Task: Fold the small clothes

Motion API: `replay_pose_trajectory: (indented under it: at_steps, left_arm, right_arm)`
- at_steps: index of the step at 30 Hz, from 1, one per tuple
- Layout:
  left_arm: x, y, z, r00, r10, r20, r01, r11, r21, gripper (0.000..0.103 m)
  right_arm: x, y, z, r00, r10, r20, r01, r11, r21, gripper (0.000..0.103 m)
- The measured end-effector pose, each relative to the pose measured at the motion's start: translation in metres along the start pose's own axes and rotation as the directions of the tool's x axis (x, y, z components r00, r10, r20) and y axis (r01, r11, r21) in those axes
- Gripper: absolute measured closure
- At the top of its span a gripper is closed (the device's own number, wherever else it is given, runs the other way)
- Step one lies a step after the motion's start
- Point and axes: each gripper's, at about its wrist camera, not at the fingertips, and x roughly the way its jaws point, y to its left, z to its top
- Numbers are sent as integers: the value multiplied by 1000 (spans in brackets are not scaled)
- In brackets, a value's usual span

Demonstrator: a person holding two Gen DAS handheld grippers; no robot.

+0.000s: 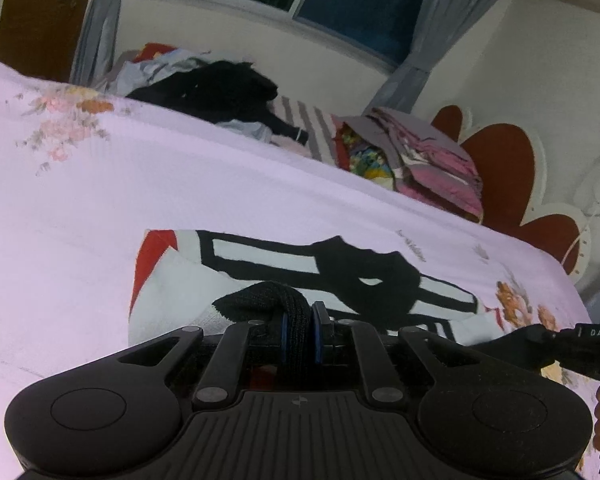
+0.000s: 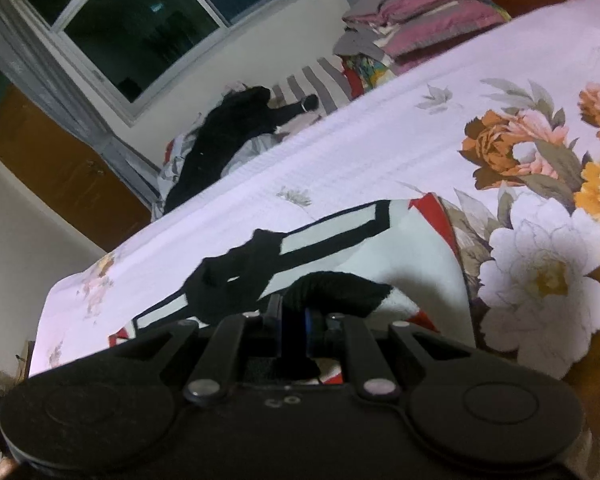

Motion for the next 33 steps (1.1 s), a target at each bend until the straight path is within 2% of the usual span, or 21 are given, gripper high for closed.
replay_pose_trajectory:
  at_steps: [6, 16, 20, 21, 25, 28, 30, 31, 32, 33]
  left_arm:
    - [24, 3, 7, 999, 19, -35, -19, 1000, -10, 92]
    - [56, 9, 21, 996, 51, -73, -53, 998, -30, 91]
    - [69, 18, 23, 992, 44, -121, -57, 993, -103, 91]
    - [71, 19, 23, 991, 45, -123, -59, 992, -111, 91]
    - [72, 20, 25, 992, 28, -123, -47, 986, -157, 91]
    - [67, 20, 28, 995, 21, -97, -37, 985, -169, 81]
    - [63, 20, 30, 997, 22, -75, -34, 987, -160, 59]
    - [58, 22, 32, 998, 37, -56, -45, 987, -156, 50]
    - [53, 22, 33, 998, 60, -22, -62, 987, -145, 35]
    - [47, 21, 35, 997, 77, 13, -75, 989, -130, 32]
  right_arm:
    - [28, -13, 8, 999, -6, -34, 9, 997, 71, 93]
    - [54, -19, 20, 998, -9, -56, 14, 995, 100, 93]
    - [65, -27, 23, 997, 3, -82, 8, 990, 139, 90]
    - [66, -29, 24, 997, 1, -76, 10, 989, 146, 87]
    - [68, -32, 28, 998, 6, -62, 4, 987, 160, 86]
    - [67, -37, 30, 999, 23, -39, -15, 980, 198, 82]
    - [65, -41, 33, 999, 43, -16, -38, 972, 231, 78]
    - [63, -41, 34, 999, 45, -3, -43, 971, 236, 68]
    - [60, -41, 35, 999, 39, 21, -43, 972, 230, 59]
    - [58, -40, 36, 999, 36, 39, -44, 974, 221, 42]
